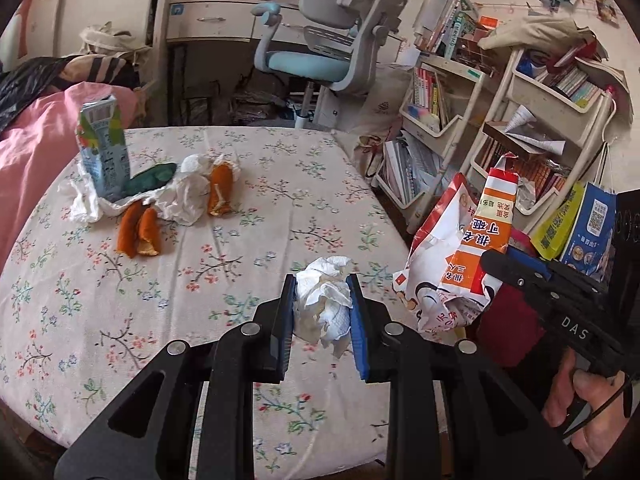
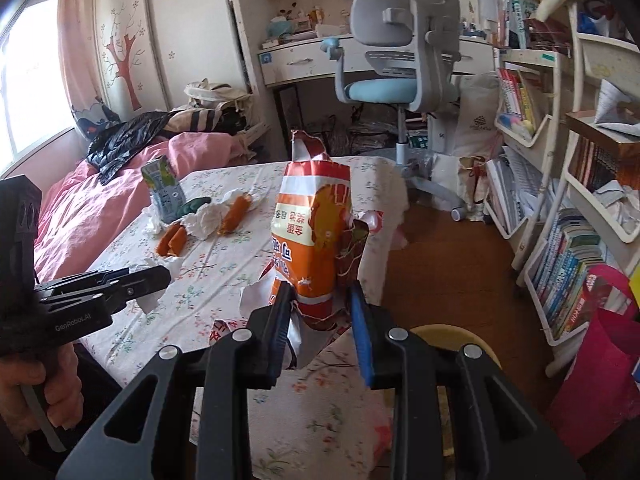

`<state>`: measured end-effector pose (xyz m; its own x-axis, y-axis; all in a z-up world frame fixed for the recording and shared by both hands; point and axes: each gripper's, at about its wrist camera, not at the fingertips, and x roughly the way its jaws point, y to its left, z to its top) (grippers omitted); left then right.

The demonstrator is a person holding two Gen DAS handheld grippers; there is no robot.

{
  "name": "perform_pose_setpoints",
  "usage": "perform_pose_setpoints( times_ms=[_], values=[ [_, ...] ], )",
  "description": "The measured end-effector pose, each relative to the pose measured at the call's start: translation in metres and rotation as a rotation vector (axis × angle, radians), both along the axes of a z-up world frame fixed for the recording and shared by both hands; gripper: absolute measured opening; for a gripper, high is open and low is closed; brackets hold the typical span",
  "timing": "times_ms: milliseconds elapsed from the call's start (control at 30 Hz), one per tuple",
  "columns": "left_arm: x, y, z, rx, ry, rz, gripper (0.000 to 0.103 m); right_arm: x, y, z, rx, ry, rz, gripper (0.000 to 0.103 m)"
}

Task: Collect trash
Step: 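Carry the tissue and wrapper to the yellow bin and release both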

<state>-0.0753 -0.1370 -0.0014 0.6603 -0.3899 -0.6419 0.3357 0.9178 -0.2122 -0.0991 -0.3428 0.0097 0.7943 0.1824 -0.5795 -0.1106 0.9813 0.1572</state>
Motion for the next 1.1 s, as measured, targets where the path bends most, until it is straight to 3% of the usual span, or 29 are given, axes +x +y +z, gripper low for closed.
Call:
perform_pose_setpoints(
  times_ms=[267, 567, 633, 733, 900, 967, 1100],
  values=[
    [-0.011, -0.078, 0.002, 0.012, -0.019, -0.121, 0.023, -0.01, -0.046, -0.008, -0.048, 0.025, -0.146, 0.029],
    [-0.002, -0.136, -0.005, 0.016, -0.009, -0.183, 0.023, -0.01, -0.072, -0.027, -0.079, 0.088, -0.228, 0.03],
    [0.005, -0.149, -0.006, 0.011, -0.005, -0.192, 0.023, -0.005, -0.076, -0.031, -0.078, 0.117, -0.239, 0.033],
    [0.017, -0.167, -0.01, 0.006, 0.018, -0.209, 0.025, -0.003, -0.08, -0.036, -0.087, 0.13, -0.283, 0.048],
    [0.026, -0.178, -0.01, 0.026, 0.03, -0.201, 0.043, -0.005, -0.085, -0.034, -0.041, 0.125, -0.307, 0.055],
    [0.024, -0.169, -0.004, 0.018, 0.009, -0.183, 0.055, -0.004, -0.084, -0.032, -0.011, 0.116, -0.298, 0.056],
    [0.019, -0.139, 0.006, 0.037, -0.025, -0.121, 0.068, -0.002, -0.064, -0.024, -0.002, 0.071, -0.247, 0.066]
  ],
)
